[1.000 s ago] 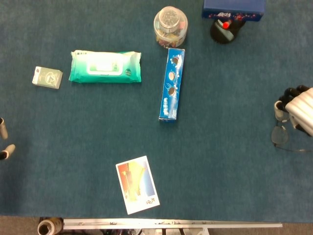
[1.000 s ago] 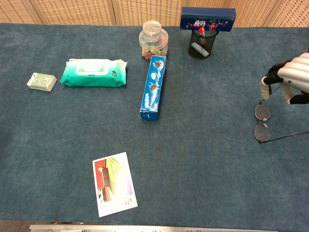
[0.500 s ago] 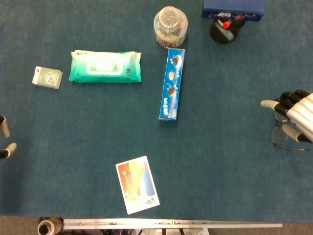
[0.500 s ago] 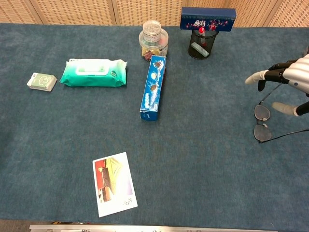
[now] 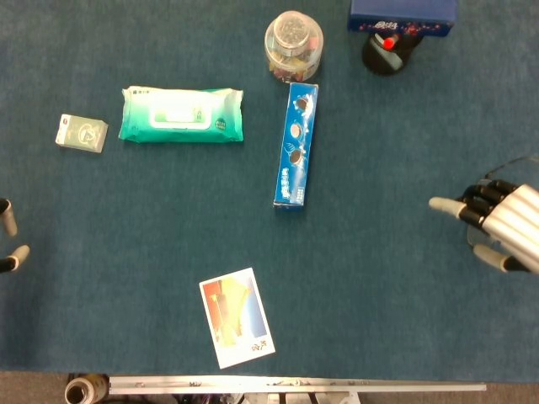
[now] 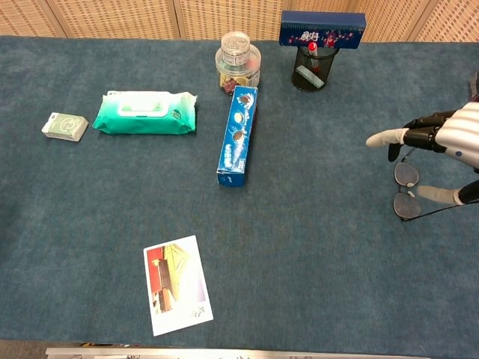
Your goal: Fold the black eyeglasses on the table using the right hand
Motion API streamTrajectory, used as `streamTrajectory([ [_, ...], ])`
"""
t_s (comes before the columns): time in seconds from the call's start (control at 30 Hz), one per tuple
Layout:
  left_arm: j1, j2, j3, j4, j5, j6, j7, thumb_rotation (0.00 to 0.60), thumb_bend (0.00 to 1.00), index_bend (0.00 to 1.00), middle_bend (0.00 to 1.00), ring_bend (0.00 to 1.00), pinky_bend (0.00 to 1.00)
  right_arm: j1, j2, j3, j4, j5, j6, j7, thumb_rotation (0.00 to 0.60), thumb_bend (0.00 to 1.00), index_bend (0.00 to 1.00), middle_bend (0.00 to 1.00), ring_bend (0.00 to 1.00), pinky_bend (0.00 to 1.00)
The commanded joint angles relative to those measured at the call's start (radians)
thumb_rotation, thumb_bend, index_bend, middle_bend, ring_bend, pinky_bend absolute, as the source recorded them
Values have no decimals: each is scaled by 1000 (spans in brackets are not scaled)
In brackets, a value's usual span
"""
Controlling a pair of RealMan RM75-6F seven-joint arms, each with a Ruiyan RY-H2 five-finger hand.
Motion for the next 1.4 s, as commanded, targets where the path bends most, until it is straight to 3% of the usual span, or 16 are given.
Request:
streamTrajectory([
  [0.03,-3,-2,-1,-9,-1,-2,11,600,51,617,845,1000,985,2,-1,-14,23,-45,15,-10,600,227,176,377,274,370],
  [0.33,-13,-11,-5,-31,-7,-8,44,600,51,617,845,1000,985,1,0,-42,84,-122,34,-47,600,249,176,377,273,370],
  [1.4,-16,-8,0,-37,-10,-7,45,600,51,616,845,1000,985,-15,7,-47,83,-84,5,-77,600,379,176,377,265,370],
])
